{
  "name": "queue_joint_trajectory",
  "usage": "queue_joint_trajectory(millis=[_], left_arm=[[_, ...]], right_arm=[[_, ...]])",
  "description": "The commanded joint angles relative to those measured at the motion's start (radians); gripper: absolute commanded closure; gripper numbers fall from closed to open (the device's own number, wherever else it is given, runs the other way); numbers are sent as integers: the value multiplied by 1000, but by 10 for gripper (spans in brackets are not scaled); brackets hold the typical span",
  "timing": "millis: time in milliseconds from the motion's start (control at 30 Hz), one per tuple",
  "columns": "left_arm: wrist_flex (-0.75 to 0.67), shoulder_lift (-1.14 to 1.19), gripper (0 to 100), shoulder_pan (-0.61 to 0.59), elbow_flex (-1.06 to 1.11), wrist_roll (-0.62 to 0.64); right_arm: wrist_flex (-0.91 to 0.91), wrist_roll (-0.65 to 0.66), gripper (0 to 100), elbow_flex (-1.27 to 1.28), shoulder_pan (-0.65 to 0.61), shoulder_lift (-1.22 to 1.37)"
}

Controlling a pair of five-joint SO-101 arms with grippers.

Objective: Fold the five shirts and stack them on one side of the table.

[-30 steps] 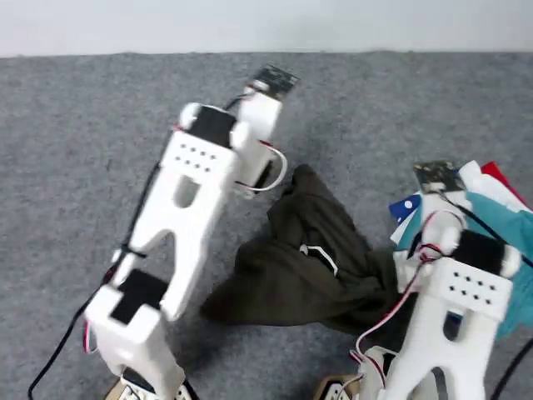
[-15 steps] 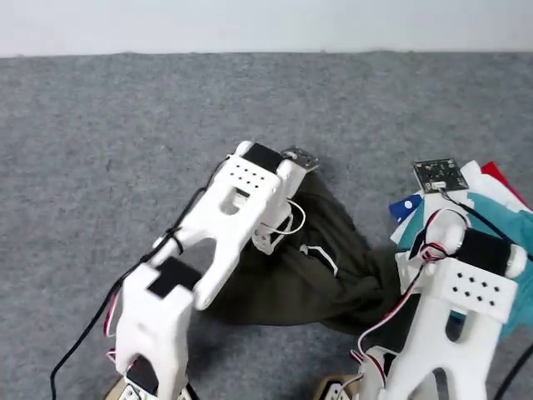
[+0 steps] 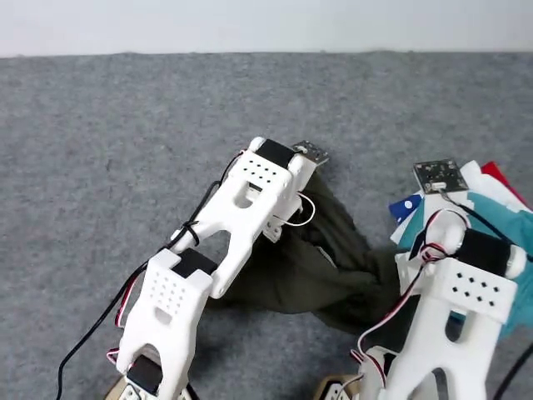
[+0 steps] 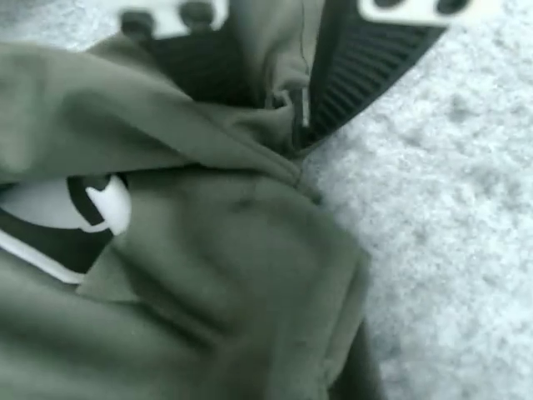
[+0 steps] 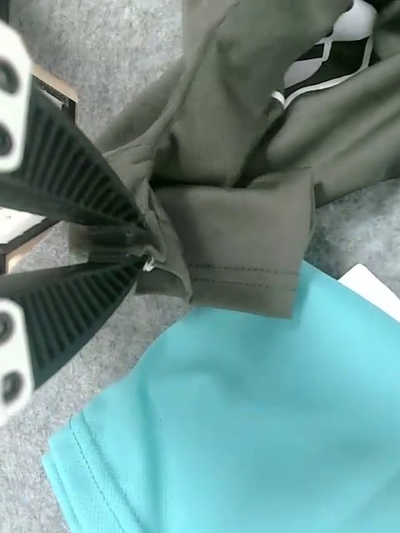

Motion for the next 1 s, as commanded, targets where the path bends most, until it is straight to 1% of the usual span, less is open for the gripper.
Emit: queue_joint_trajectory(millis=[0,133,233,300,400,467,567,667,767,867,967], left_arm=[[21,-75,980,0,-36,2],[21,-120,985,8,31,-87],[20,-158,986,-6,51,-98],[20,-199,988,-38,31,-103],[18,-298,989,-115,-62,-98],[18,-371,989,-175,-133,-98],[18,-466,989,-250,-202,-78],[-6,-529,989,-304,-255,-37],[-41,-551,989,-356,-303,-12],[-95,-540,989,-404,-334,-12],[-221,-523,989,-454,-338,-2]], right_arm=[[-1,3,989,21,4,-8],[-1,8,989,29,4,-8],[-1,8,989,29,2,-8],[-5,8,989,28,2,-8],[-53,3,989,25,-1,-8],[-77,-5,989,2,-39,-8],[-131,-81,989,-75,-131,-8],[-259,-158,989,-169,-225,-1],[-466,-241,989,-232,-288,4],[-673,-292,989,-287,-303,21],[-780,-301,989,-397,-300,122]])
